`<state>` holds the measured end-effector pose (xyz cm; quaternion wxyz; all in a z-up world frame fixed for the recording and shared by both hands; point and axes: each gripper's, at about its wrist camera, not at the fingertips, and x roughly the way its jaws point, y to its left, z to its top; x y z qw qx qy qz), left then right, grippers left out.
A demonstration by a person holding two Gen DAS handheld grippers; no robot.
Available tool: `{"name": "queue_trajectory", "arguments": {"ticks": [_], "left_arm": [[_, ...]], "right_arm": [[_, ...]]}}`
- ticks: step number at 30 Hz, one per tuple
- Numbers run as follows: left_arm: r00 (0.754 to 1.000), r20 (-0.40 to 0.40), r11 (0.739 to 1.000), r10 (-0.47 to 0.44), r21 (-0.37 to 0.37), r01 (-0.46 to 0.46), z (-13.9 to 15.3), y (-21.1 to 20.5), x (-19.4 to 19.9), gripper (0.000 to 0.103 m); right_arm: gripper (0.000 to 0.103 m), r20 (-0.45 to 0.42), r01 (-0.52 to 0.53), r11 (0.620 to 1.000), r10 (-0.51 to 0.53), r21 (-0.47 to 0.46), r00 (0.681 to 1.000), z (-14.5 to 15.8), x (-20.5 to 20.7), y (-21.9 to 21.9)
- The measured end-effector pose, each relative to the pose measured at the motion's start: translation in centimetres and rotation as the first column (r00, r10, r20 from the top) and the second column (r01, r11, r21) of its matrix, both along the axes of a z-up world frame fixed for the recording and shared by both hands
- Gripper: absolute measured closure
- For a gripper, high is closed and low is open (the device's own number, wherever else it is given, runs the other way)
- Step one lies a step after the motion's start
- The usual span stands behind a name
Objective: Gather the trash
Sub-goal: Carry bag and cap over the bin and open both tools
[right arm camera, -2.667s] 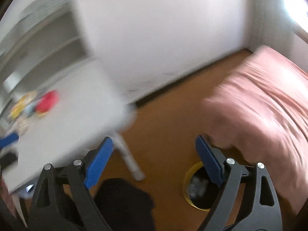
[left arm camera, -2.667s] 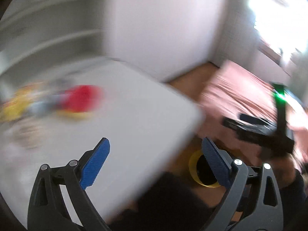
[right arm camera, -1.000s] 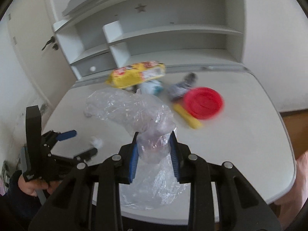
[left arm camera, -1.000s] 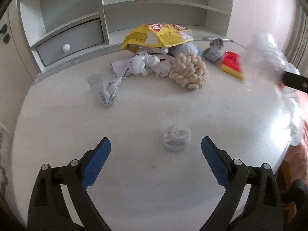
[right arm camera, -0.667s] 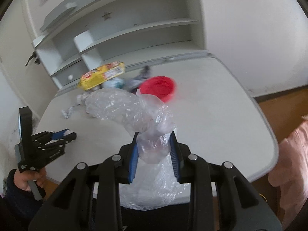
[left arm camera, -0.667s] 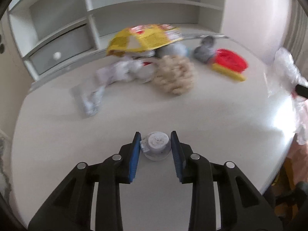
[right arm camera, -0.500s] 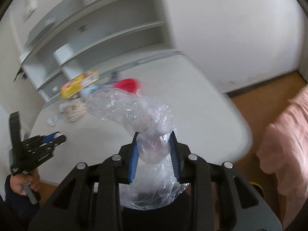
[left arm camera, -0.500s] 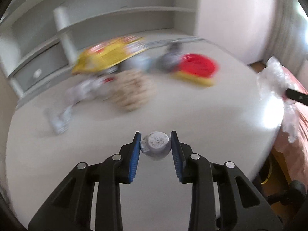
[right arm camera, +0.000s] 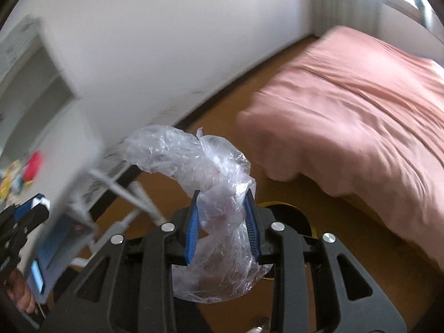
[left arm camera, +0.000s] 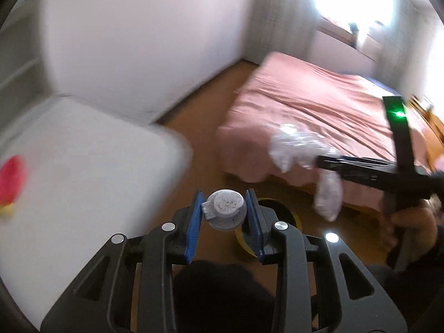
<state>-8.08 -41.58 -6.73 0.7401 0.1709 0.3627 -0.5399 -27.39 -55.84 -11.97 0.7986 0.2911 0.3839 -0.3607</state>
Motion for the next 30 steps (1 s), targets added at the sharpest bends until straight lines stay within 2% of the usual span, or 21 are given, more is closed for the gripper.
{"name": "queue_trajectory", "arguments": {"ticks": [4, 7, 10, 16, 20, 25, 28, 30], "left_arm": [[0.991, -0.065, 0.993, -0.114, 0.033, 0.116, -4.1, -6.0, -3.1, 0.073], [0.983, -0.091, 0.984, -0.158, 0.068, 0.165, -8.0, -9.7, -4.1, 0.072], [0.972, -0.12, 0.975, -0.201, 0.07, 0.21, -11.4, -11.6, -4.9, 0.072], [0.957, -0.219, 0.966, -0.19, 0.132, 0.222, -17.2, -15.5, -5.5, 0.072], [0.953, -0.227, 0.959, -0.201, 0.15, 0.238, -18.3, -16.4, -6.0, 0.072], [0.953, -0.214, 0.957, -0.215, 0.149, 0.249, -18.0, -17.3, -6.2, 0.072], [0.951, -0.213, 0.956, -0.223, 0.145, 0.257, -18.0, -17.7, -6.4, 0.058], [0.953, -0.203, 0.957, -0.224, 0.14, 0.255, -17.9, -17.9, -6.4, 0.053]], "right_arm": [[0.073, -0.065, 0.084, 0.995, -0.08, 0.062, 0.995, -3.9, -3.0, -2.7], [0.073, -0.114, 0.12, 0.984, -0.105, 0.132, 0.988, -7.2, -4.3, -4.5], [0.073, -0.11, 0.15, 0.953, -0.125, 0.262, 0.986, -10.5, -5.7, -6.2], [0.073, -0.153, 0.204, 0.915, -0.159, 0.349, 0.975, -14.2, -6.9, -7.7], [0.073, -0.154, 0.207, 0.908, -0.161, 0.364, 0.975, -14.5, -6.6, -8.1], [0.071, -0.143, 0.214, 0.912, -0.173, 0.351, 0.974, -14.2, -6.1, -8.6], [0.059, -0.144, 0.225, 0.913, -0.186, 0.34, 0.972, -14.1, -6.2, -8.8], [0.057, -0.14, 0.23, 0.913, -0.193, 0.337, 0.971, -13.9, -6.2, -8.8]]}}
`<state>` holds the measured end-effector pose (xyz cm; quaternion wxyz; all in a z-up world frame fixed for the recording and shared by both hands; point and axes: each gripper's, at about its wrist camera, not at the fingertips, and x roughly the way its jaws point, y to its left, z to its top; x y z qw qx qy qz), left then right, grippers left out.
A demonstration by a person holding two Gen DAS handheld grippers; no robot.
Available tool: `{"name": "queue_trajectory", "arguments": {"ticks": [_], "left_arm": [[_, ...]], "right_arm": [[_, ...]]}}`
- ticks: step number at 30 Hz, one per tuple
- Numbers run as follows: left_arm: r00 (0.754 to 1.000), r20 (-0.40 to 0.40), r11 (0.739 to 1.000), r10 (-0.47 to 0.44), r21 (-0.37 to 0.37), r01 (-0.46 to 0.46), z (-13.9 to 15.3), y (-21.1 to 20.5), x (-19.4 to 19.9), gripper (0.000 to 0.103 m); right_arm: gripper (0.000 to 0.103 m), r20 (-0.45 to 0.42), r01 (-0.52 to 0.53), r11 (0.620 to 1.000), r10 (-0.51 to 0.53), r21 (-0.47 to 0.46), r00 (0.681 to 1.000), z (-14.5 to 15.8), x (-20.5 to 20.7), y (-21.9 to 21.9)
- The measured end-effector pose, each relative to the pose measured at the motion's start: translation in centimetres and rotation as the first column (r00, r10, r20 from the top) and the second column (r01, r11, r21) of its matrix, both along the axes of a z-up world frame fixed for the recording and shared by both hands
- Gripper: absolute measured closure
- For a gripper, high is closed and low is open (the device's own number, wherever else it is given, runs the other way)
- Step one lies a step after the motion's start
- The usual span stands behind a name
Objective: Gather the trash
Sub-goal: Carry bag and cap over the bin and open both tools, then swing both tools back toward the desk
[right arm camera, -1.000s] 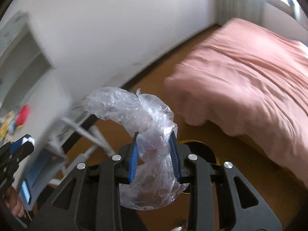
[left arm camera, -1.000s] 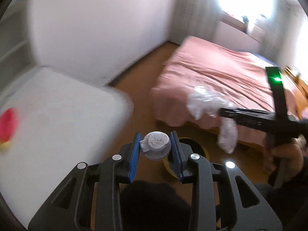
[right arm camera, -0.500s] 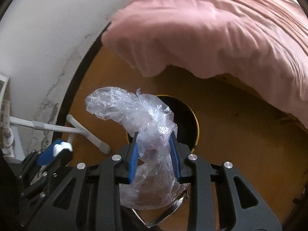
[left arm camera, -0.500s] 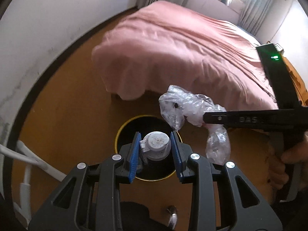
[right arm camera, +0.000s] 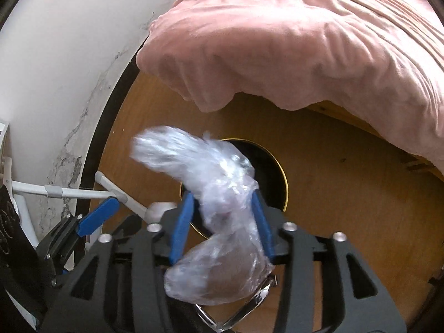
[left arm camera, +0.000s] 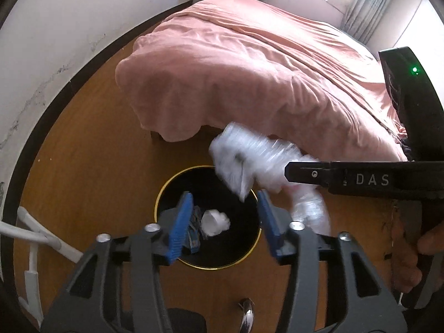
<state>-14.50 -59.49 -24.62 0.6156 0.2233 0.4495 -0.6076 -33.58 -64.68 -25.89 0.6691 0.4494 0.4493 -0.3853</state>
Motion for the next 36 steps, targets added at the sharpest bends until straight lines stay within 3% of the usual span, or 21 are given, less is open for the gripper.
{"name": "queue_trajectory", "arguments": {"ticks": [6, 10, 13, 16, 20, 23, 25, 27, 29, 31, 32, 33, 34, 35, 36], "left_arm": [[1.0, -0.006, 1.0, 0.019, 0.006, -0.018, 0.0, 0.3, 0.4, 0.046], [0.999, 0.013, 0.999, 0.036, -0.017, -0.036, 1.6, 1.6, 0.6, 0.03], [0.997, 0.057, 0.998, 0.054, -0.045, -0.052, 4.0, 3.4, 0.7, 0.016], [0.991, 0.099, 0.993, 0.093, -0.081, -0.086, 7.5, 6.2, 1.4, 0.013], [0.982, 0.132, 0.984, 0.135, -0.135, -0.117, 12.7, 11.1, 2.8, 0.012], [0.956, 0.191, 0.966, 0.223, -0.173, -0.191, 16.5, 16.7, 5.2, 0.011], [0.926, 0.214, 0.944, 0.31, -0.185, -0.274, 18.5, 21.2, 7.7, 0.011], [0.889, 0.214, 0.909, 0.405, -0.202, -0.365, 20.0, 25.9, 10.5, 0.011], [0.823, 0.221, 0.849, 0.523, -0.212, -0.483, 21.2, 31.6, 13.7, 0.011], [0.742, 0.255, 0.785, 0.62, -0.214, -0.582, 21.7, 36.9, 16.5, 0.011], [0.683, 0.286, 0.739, 0.672, -0.206, -0.641, 21.7, 39.8, 18.0, 0.011], [0.639, 0.304, 0.703, 0.706, -0.197, -0.683, 21.7, 41.7, 18.9, 0.011], [0.579, 0.315, 0.647, 0.752, -0.187, -0.739, 21.5, 44.7, 20.1, 0.011], [0.537, 0.309, 0.602, 0.785, -0.182, -0.777, 21.4, 47.2, 20.9, 0.011], [0.485, 0.292, 0.545, 0.824, -0.179, -0.819, 21.2, 50.2, 21.7, 0.011]], "right_arm": [[0.05, 0.006, -0.003, 1.0, 0.003, -0.013, 1.0, 0.3, 0.2, -0.1], [0.039, -0.015, -0.019, 0.998, 0.018, -0.057, 1.0, 1.1, 0.6, 0.3], [0.037, -0.039, -0.055, 0.99, 0.051, -0.127, 0.998, 2.8, 1.5, 1.1], [0.035, -0.046, -0.105, 0.963, 0.096, -0.248, 0.994, 6.4, 3.1, 2.8], [0.03, 0.013, -0.19, 0.908, 0.21, -0.373, 0.978, 11.9, 6.6, 6.8], [0.03, 0.078, -0.29, 0.856, 0.355, -0.428, 0.931, 15.8, 11.0, 11.2], [0.03, 0.1, -0.353, 0.821, 0.439, -0.448, 0.893, 17.5, 13.6, 13.8], [0.03, 0.125, -0.435, 0.77, 0.544, -0.467, 0.829, 19.2, 17.0, 17.3], [0.03, 0.144, -0.532, 0.704, 0.656, -0.47, 0.741, 20.4, 20.9, 21.2], [0.03, 0.163, -0.593, 0.65, 0.727, -0.476, 0.667, 21.3, 23.8, 24.3], [0.03, 0.169, -0.628, 0.613, 0.767, -0.479, 0.619, 21.7, 25.8, 26.2], [0.03, 0.174, -0.667, 0.571, 0.806, -0.477, 0.566, 22.0, 27.9, 28.5], [0.03, 0.176, -0.697, 0.538, 0.833, -0.474, 0.524, 22.2, 29.7, 30.1], [0.03, 0.178, -0.737, 0.487, 0.869, -0.469, 0.461, 22.4, 32.2, 32.7], [0.03, 0.174, -0.758, 0.454, 0.889, -0.469, 0.425, 22.5, 33.6, 34.7]]}}
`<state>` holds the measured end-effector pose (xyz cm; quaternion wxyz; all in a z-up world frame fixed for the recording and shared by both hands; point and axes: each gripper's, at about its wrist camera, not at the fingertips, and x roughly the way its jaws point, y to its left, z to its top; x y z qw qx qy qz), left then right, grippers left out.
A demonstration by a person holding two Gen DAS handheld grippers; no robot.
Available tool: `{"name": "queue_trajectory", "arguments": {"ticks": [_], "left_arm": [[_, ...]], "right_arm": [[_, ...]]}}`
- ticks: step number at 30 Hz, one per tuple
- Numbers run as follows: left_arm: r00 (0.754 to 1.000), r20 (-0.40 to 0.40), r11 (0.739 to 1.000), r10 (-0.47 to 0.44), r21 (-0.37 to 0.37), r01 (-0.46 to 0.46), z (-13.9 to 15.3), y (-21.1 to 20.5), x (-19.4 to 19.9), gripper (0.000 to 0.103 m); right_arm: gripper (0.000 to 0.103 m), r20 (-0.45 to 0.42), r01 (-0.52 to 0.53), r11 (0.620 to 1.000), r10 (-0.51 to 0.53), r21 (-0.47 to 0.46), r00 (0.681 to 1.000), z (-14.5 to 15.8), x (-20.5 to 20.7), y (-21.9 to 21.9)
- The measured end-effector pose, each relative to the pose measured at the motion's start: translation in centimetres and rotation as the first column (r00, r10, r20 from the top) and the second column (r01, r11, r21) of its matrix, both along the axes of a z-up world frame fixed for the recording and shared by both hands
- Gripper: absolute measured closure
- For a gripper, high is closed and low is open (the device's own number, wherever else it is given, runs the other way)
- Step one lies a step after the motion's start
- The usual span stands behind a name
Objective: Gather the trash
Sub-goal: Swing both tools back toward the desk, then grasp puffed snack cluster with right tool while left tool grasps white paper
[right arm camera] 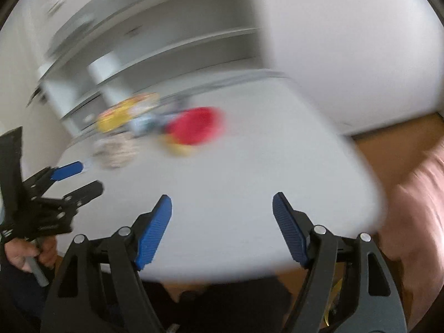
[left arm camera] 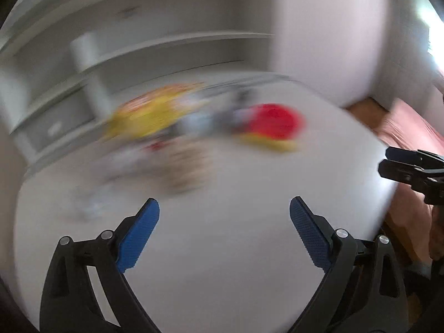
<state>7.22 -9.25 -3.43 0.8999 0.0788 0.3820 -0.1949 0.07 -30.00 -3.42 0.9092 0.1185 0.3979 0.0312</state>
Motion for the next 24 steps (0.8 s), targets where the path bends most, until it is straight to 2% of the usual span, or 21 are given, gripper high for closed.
{"name": "queue_trajectory", "arguments": {"ticks": [4, 8, 12, 17, 18, 19, 21, 24], "left_arm": [[0.988, -0.022, 0.987, 0.154, -0.04, -0.155, -0.5, 7.1, 1.0, 0.011], [0.977, -0.033, 0.976, 0.213, -0.039, -0.214, -1.0, 11.1, 0.4, 0.011], [0.974, -0.046, 0.974, 0.224, -0.027, -0.225, -1.7, 12.5, 0.5, 0.011], [0.971, -0.065, 0.973, 0.23, -0.018, -0.231, -2.4, 13.4, 1.8, 0.011], [0.971, -0.07, 0.973, 0.227, -0.023, -0.229, -2.6, 13.3, 2.3, 0.011], [0.972, -0.079, 0.974, 0.221, -0.026, -0.223, -2.8, 13.2, 3.0, 0.011], [0.969, -0.088, 0.972, 0.232, -0.004, -0.233, -3.3, 12.8, 4.6, 0.011], [0.966, -0.091, 0.97, 0.242, 0.022, -0.241, -3.8, 12.2, 6.2, 0.011]], "right_arm": [[0.03, -0.029, -0.168, 0.986, 0.167, -0.021, 0.986, -0.1, 6.3, 7.1], [0.03, -0.091, -0.258, 0.964, 0.252, -0.065, 0.963, -1.9, 11.1, 12.0], [0.03, -0.121, -0.273, 0.957, 0.261, -0.095, 0.958, -2.9, 14.4, 14.3], [0.03, -0.138, -0.266, 0.953, 0.247, -0.145, 0.959, -4.1, 16.0, 15.4], [0.036, -0.142, -0.265, 0.952, 0.244, -0.155, 0.959, -4.3, 16.2, 15.5], [0.057, -0.142, -0.259, 0.952, 0.236, -0.166, 0.961, -4.6, 16.2, 15.5], [0.07, -0.126, -0.254, 0.952, 0.234, -0.171, 0.964, -4.3, 16.1, 15.5], [0.072, -0.089, -0.246, 0.955, 0.234, -0.164, 0.968, -3.4, 14.3, 14.8]]}}
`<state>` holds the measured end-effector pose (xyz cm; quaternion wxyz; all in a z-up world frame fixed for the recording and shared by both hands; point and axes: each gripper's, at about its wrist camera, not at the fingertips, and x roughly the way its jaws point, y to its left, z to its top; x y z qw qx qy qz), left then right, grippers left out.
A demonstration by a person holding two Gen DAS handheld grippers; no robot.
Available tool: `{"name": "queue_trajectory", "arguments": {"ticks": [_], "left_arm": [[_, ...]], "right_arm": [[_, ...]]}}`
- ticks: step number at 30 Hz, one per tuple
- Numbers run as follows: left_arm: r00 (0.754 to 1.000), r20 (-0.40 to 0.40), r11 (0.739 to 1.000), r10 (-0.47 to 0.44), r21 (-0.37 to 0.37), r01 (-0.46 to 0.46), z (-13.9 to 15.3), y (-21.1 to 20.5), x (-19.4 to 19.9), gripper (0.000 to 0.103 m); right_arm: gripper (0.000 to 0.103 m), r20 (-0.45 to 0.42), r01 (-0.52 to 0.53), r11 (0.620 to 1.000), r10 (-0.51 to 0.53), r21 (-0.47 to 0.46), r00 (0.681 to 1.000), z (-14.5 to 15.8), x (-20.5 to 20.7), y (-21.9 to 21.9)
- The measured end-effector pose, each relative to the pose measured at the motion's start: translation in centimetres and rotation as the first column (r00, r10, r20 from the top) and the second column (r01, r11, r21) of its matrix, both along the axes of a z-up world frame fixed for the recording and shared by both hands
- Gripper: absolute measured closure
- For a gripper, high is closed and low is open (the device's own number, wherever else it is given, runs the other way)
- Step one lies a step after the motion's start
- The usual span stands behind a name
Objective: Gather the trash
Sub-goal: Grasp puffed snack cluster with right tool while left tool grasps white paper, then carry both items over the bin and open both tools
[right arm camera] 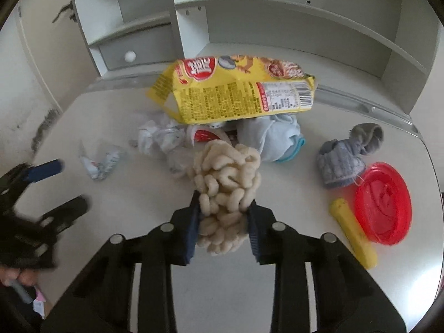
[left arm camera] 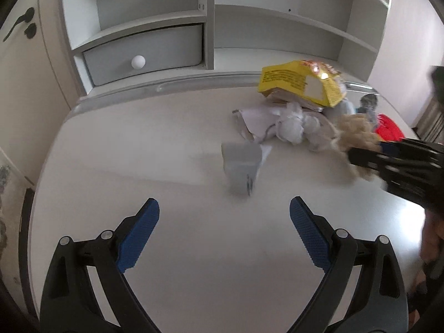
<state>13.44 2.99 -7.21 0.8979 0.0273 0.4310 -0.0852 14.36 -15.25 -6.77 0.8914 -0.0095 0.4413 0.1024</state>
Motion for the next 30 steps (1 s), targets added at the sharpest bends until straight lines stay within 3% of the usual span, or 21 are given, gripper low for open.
{"name": "queue_trajectory", "arguments": {"ticks": [6, 9, 10, 11, 12, 19, 21, 24, 26, 30], "left_arm": [[1.0, -0.011, 1.0, 0.006, -0.005, -0.006, -0.6, -0.4, 1.9, 0.013], [1.0, -0.003, 1.0, 0.0, 0.013, 0.0, -0.5, -0.9, 2.1, 0.034], [1.0, 0.004, 1.0, -0.002, 0.029, 0.002, -0.4, -1.2, 2.0, 0.049], [1.0, 0.005, 0.999, 0.002, 0.042, -0.002, -0.3, -1.4, 1.9, 0.075], [1.0, 0.0, 0.998, 0.006, 0.055, -0.006, -0.2, -1.7, 1.8, 0.08], [0.982, 0.039, 0.983, -0.186, 0.011, 0.185, 2.3, -9.9, -2.3, 0.081], [0.966, 0.062, 0.968, -0.252, -0.003, 0.253, 3.1, -12.8, -3.7, 0.081], [0.922, 0.088, 0.924, -0.378, -0.027, 0.381, 4.1, -18.0, -6.4, 0.081], [0.875, 0.097, 0.877, -0.473, -0.043, 0.479, 4.4, -22.2, -8.6, 0.081], [0.771, 0.089, 0.769, -0.63, -0.07, 0.636, 3.6, -29.7, -12.6, 0.081]], "right_arm": [[0.072, 0.031, 0.005, 1.0, -0.006, 0.029, 1.0, 1.3, -2.7, -1.6], [0.072, 0.039, 0.026, 0.999, -0.028, 0.036, 0.999, 1.8, -4.2, -3.0], [0.072, 0.039, 0.035, 0.999, -0.036, 0.038, 0.999, 1.8, -4.6, -3.4], [0.072, 0.038, 0.047, 0.998, -0.049, 0.041, 0.998, 1.8, -5.1, -4.0], [0.072, 0.039, 0.063, 0.997, -0.064, 0.043, 0.997, 1.9, -5.8, -4.8], [0.072, 0.044, 0.242, 0.968, -0.245, 0.066, 0.969, 2.1, -11.8, -12.2], [0.072, 0.043, 0.321, 0.944, -0.324, 0.077, 0.945, 2.1, -14.5, -15.2], [0.072, 0.042, 0.441, 0.893, -0.446, 0.083, 0.894, 1.8, -18.5, -19.8], [0.072, 0.033, 0.522, 0.848, -0.526, 0.086, 0.85, 1.3, -21.2, -22.9], [0.072, -0.007, 0.684, 0.724, -0.686, 0.089, 0.727, -0.7, -27.7, -29.1]]}}
